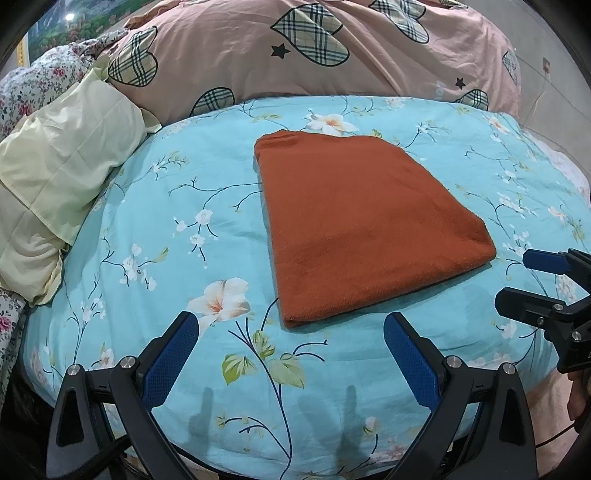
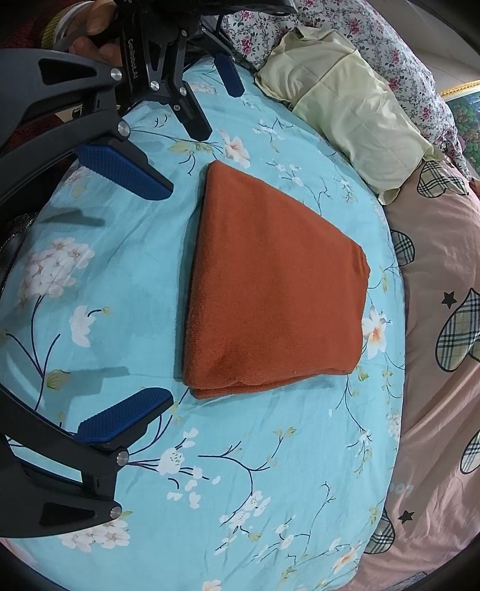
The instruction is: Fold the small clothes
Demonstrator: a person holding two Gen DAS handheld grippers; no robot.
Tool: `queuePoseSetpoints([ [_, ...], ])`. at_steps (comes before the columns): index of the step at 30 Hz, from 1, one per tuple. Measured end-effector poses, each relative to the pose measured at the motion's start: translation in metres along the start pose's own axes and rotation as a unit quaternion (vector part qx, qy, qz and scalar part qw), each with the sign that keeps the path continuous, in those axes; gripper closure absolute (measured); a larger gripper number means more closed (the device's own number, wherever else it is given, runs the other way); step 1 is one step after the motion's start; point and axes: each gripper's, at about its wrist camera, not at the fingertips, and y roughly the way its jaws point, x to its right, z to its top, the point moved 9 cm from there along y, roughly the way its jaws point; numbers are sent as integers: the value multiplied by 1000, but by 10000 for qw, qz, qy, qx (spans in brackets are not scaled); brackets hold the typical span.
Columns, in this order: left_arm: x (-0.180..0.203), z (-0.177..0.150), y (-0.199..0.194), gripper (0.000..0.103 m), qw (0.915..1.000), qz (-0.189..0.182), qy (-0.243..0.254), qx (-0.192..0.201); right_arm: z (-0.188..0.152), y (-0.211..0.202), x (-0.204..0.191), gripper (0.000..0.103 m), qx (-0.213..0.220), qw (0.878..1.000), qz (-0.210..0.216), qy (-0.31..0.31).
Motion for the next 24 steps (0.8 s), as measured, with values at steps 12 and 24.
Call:
queuePoseSetpoints([
  [12, 1, 2, 1, 2, 10000, -8, 39, 5, 1, 0, 0, 2, -8, 10000, 6, -11],
  [24, 1, 6, 2, 2, 10000, 47, 45, 44, 6, 1, 4, 2, -15, 10000, 3, -48],
])
